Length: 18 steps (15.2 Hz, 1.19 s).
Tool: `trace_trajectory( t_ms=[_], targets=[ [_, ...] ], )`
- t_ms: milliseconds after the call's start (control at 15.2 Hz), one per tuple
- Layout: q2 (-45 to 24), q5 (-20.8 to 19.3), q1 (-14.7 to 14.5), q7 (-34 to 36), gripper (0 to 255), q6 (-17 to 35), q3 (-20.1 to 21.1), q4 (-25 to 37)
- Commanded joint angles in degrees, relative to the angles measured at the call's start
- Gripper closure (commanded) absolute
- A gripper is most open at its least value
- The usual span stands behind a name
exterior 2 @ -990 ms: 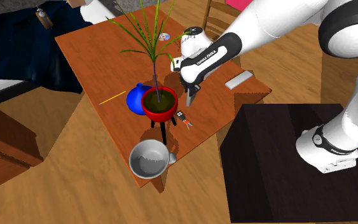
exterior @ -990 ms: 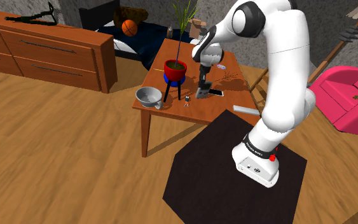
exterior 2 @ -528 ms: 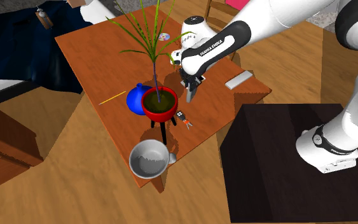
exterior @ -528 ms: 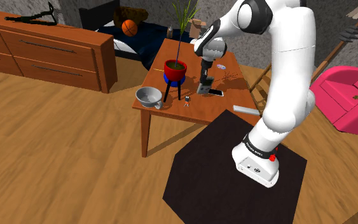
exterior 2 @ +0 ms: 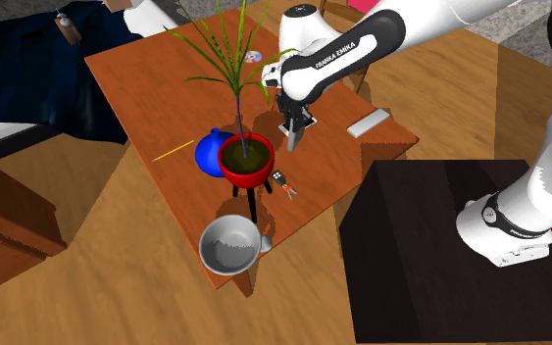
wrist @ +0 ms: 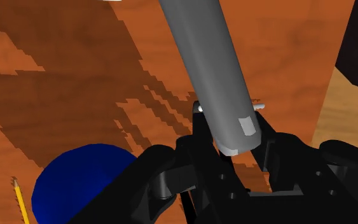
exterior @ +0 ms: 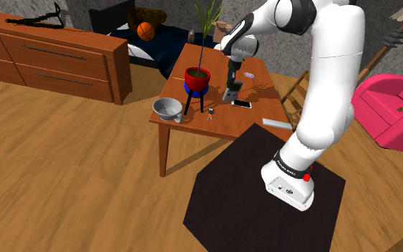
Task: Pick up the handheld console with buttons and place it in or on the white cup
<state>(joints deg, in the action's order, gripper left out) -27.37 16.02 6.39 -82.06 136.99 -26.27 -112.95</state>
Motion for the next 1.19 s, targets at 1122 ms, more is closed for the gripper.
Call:
trace_trajectory(
  t_ms=[1122],
  targets=[
    [6.0,-5.3,-10.1,14.3,255,-7.5,0.3,2.5]
  ],
)
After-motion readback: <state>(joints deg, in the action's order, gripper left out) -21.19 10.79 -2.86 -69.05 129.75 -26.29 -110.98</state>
